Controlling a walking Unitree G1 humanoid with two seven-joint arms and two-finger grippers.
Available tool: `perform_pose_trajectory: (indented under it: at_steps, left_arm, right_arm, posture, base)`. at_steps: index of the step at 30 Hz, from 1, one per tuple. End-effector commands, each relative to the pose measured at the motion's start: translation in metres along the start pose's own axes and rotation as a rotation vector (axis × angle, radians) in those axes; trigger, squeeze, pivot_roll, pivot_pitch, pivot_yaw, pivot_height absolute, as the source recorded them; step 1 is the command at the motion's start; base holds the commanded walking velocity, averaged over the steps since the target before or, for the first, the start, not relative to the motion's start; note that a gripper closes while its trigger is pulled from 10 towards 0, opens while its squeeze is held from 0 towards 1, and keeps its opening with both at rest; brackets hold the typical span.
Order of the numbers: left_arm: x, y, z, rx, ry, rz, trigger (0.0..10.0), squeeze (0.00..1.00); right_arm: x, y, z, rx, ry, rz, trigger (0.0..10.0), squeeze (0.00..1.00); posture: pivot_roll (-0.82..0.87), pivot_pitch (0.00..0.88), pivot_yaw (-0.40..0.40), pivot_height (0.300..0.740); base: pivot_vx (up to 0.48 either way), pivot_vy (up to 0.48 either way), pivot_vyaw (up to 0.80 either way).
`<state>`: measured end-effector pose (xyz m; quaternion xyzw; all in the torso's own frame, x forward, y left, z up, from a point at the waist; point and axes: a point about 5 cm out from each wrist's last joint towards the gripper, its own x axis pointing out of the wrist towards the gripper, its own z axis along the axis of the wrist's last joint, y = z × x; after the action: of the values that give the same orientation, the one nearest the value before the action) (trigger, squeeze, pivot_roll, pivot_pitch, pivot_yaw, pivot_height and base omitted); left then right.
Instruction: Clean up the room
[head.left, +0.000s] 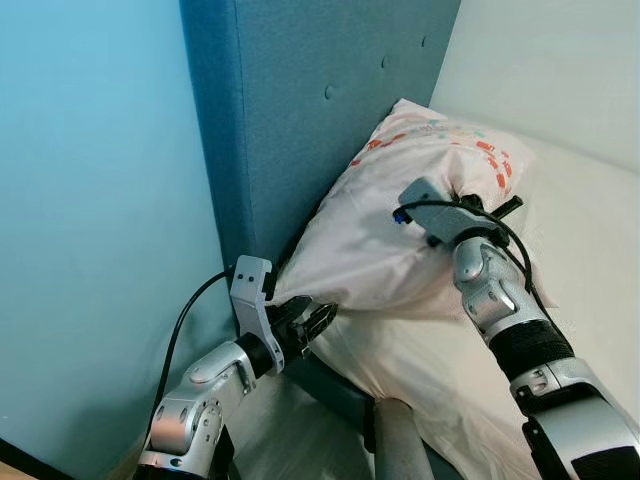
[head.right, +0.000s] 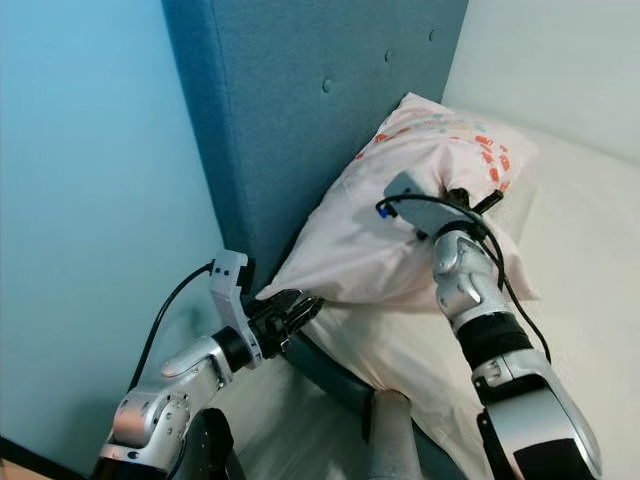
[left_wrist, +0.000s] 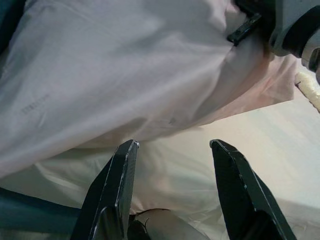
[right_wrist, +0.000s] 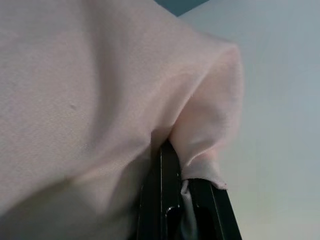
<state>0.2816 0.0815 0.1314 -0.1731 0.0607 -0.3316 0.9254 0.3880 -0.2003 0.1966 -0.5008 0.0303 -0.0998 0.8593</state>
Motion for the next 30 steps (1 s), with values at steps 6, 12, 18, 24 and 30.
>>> perform_pose_trajectory:
  at_steps: [6, 12, 18, 24, 30]
  left_arm:
    - [0.003, -0.001, -0.002, 0.008, 0.008, -0.006, 10.0, 0.0]
    - [0.003, 0.0, 0.0, 0.001, 0.003, -0.004, 10.0, 0.0]
    - [0.001, 0.008, -0.003, -0.016, -0.005, 0.03, 10.0, 0.0]
    - [0.003, 0.01, -0.004, -0.016, -0.002, 0.03, 10.0, 0.0]
    - [0.004, 0.01, -0.004, -0.013, -0.002, 0.028, 10.0, 0.0]
  right_arm:
    - [-0.022, 0.072, -0.006, 1.016, 0.259, 0.377, 10.0, 1.0]
    - [-0.033, 0.085, -0.018, 1.206, 0.359, 0.452, 10.0, 1.0]
    - [-0.045, 0.069, -0.069, 1.191, 0.435, 0.372, 10.0, 1.0]
    - [-0.053, 0.063, -0.084, 1.253, 0.447, 0.364, 10.0, 1.0]
    - [-0.055, 0.054, -0.088, 1.289, 0.413, 0.35, 10.0, 1.0]
  posture:
    - [-0.02, 0.074, -0.031, 0.49]
    - [-0.01, 0.077, -0.032, 0.49]
    - [-0.04, 0.061, -0.027, 0.49]
    - [-0.05, 0.05, -0.024, 0.49]
    - [-0.05, 0.046, -0.021, 0.49]
  base:
    - [0.0, 0.0, 0.0]
    - [0.0, 0.0, 0.0]
    - [0.0, 0.0, 0.0]
    - [0.0, 0.0, 0.0]
    - [0.0, 0.0, 0.0]
